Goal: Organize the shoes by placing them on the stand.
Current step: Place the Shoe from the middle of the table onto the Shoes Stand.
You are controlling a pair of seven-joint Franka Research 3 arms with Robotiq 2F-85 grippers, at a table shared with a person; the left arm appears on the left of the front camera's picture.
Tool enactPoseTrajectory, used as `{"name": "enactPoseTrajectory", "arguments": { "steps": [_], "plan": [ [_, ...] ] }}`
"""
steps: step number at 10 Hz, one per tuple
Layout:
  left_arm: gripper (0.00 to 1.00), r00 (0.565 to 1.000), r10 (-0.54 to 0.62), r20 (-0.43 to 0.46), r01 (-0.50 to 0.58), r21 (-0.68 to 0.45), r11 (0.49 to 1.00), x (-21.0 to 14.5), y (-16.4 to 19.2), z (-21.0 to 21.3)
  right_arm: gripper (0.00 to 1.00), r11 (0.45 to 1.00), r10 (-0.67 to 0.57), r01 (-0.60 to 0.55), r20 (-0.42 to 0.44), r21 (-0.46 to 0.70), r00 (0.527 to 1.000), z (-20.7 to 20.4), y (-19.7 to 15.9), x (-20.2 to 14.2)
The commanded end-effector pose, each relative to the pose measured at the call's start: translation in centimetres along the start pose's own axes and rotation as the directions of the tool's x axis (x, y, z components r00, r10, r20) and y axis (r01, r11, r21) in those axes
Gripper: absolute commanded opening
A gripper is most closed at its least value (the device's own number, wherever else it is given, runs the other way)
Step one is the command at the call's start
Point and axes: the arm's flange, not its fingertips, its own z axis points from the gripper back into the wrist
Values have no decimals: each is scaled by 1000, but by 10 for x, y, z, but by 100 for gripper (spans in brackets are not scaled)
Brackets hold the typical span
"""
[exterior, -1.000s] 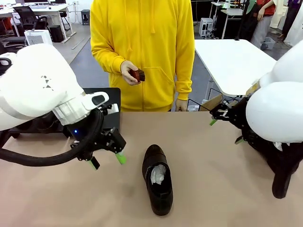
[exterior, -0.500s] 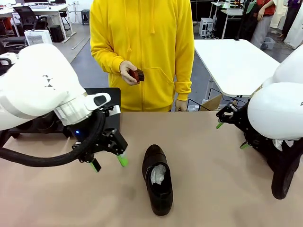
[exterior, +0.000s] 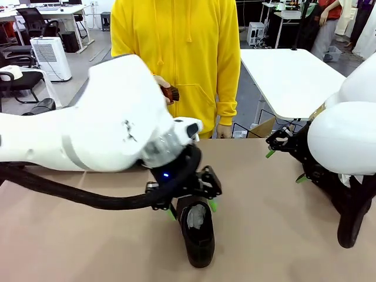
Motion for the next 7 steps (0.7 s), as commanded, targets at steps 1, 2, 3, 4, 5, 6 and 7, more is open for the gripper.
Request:
{"name": "enactPoseTrajectory", "arguments": {
  "steps": [1,2,3,4,5,6,7],
  "plan": [
    [100,994,87,62,-94,133,987,4,-19,-23,100,1000,22,-22,11,6,1000,0,-1,3],
    [100,979,169,114,-187,183,965,10,-31,-34,100,1000,22,-22,11,6,1000,0,-1,3],
    [100,964,224,142,-251,217,943,20,-40,-46,100,1000,22,-22,11,6,1000,0,-1,3],
    [100,961,230,154,-263,254,931,27,-49,-57,100,1000,22,-22,11,6,1000,0,-1,3],
    [100,958,236,163,-274,266,924,31,-56,-66,100,1000,22,-22,11,6,1000,0,-1,3],
    [100,959,233,158,-269,261,927,35,-65,-70,100,1000,22,-22,11,6,1000,0,-1,3],
    [100,961,229,157,-264,262,928,36,-71,-73,100,1000,22,-22,11,6,1000,0,-1,3]
  ]
}}
